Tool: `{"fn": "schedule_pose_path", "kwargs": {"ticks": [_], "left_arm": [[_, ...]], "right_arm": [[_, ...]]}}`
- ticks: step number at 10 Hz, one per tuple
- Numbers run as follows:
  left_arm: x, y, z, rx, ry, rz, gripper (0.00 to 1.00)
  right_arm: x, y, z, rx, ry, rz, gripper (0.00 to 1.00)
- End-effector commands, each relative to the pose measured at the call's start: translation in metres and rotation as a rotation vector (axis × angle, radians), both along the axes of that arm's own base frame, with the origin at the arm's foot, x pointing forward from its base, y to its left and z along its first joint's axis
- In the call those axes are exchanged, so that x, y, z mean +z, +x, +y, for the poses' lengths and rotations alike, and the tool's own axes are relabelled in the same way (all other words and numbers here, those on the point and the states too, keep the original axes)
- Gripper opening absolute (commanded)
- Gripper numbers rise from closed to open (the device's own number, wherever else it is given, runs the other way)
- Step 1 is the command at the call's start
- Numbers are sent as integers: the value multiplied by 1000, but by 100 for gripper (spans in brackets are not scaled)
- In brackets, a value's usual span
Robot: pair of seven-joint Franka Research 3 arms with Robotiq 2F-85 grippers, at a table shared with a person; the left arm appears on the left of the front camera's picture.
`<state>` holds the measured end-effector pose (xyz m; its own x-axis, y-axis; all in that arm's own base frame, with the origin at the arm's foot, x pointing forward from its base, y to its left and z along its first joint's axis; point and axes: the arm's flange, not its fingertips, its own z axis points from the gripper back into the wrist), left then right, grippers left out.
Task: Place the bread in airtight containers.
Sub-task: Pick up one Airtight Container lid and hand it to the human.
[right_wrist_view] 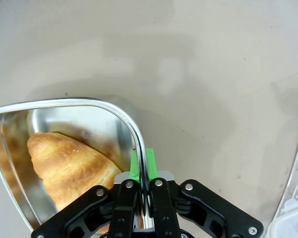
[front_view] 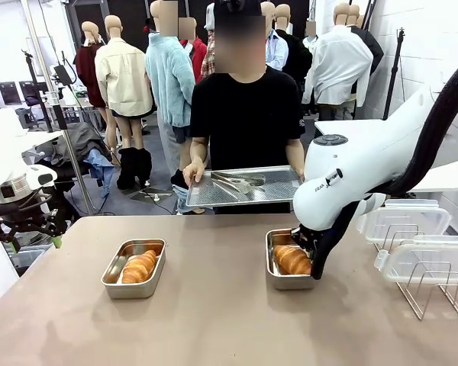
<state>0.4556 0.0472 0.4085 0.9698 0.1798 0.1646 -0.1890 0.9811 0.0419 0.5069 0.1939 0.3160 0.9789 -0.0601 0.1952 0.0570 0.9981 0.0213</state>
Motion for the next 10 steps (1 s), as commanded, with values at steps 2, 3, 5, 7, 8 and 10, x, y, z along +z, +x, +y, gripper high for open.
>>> {"fn": "schedule_pose_path", "kwargs": {"ticks": [2, 3, 5, 7, 8, 10], "left_arm": [[0, -2, 1, 0, -2, -1, 100], [0, -2, 1, 0, -2, -1, 100], [0, -2, 1, 0, -2, -1, 100], [0, -2, 1, 0, -2, -1, 100], [0, -2, 1, 0, -2, -1, 100], [0, -2, 1, 0, -2, -1, 100]], "right_arm": [[-1, -2, 10, -28, -48, -9, 4], [5, -3, 10, -21, -51, -15, 23], [17, -7, 6, -42, -67, -33, 61], [26, -9, 1, -37, -82, -39, 99], [38, -12, -1, 2, -59, -54, 100], [80, -22, -10, 82, -106, -101, 100]]}}
